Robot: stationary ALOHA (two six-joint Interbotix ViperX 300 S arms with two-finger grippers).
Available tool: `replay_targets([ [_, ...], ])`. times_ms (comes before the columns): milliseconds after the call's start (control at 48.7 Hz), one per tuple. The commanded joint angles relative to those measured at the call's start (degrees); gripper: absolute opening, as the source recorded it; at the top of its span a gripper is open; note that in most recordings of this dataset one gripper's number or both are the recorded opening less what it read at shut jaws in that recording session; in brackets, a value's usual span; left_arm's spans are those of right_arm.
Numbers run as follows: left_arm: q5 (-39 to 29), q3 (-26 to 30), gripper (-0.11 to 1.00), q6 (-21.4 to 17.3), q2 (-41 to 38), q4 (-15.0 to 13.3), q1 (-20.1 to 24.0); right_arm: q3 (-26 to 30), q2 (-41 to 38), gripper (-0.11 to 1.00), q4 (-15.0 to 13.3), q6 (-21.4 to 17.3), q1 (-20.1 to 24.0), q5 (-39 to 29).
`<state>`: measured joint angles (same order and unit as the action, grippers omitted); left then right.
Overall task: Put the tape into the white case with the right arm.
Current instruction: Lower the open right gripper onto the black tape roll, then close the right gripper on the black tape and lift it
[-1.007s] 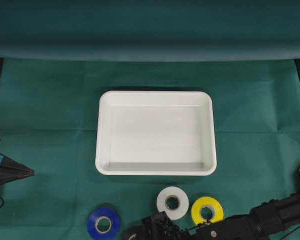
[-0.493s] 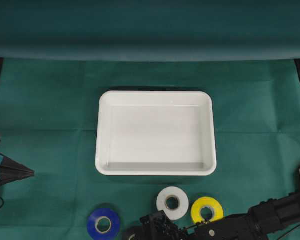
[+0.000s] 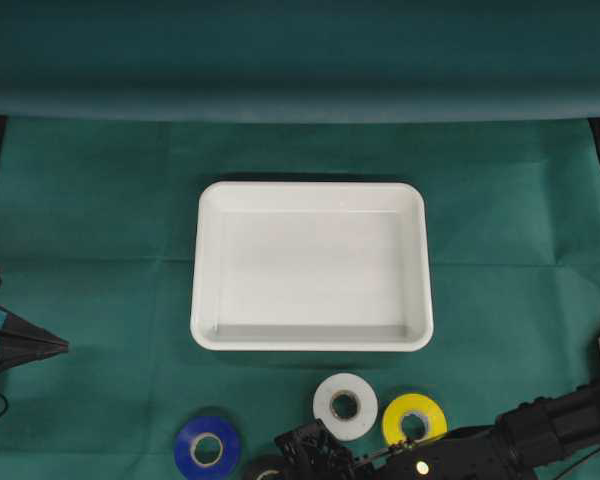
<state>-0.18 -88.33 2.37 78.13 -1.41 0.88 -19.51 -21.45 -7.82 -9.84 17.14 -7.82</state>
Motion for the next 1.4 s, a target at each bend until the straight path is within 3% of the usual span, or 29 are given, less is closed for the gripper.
replay_targets([
  [0,0.6,0.9,0.00,0.1,-0.4,-0.1,-0.1,1.6,1.6,0.00,-0.3,-0.1,-0.1,-0.7],
  [390,0.6,0.8,0.00,0.1,-0.4,-0.1,-0.2,2.4,8.4,0.00,-0.5,-0.1,-0.2,-4.2],
  [678,0.6,0.9,0.00,0.1,-0.4,-0.1,-0.2,2.3,8.8,0.00,-0.4,-0.1,-0.4,-4.6],
  [986,0.5,0.8,0.00,0.0,-0.4,-0.1,-0.2,-0.4,10.7,0.00,-0.9,-0.1,-4.7,-4.7],
  [1253,0.4,0.7,0.00,0.0,-0.4,-0.1,-0.2,-4.7,15.4,0.00,-5.9,-0.1,-10.2,-4.7],
  [1376,0.3,0.5,0.00,0.0,-0.4,-0.1,-0.2,-6.2,17.0,0.00,-6.9,-0.1,-13.2,-4.7],
])
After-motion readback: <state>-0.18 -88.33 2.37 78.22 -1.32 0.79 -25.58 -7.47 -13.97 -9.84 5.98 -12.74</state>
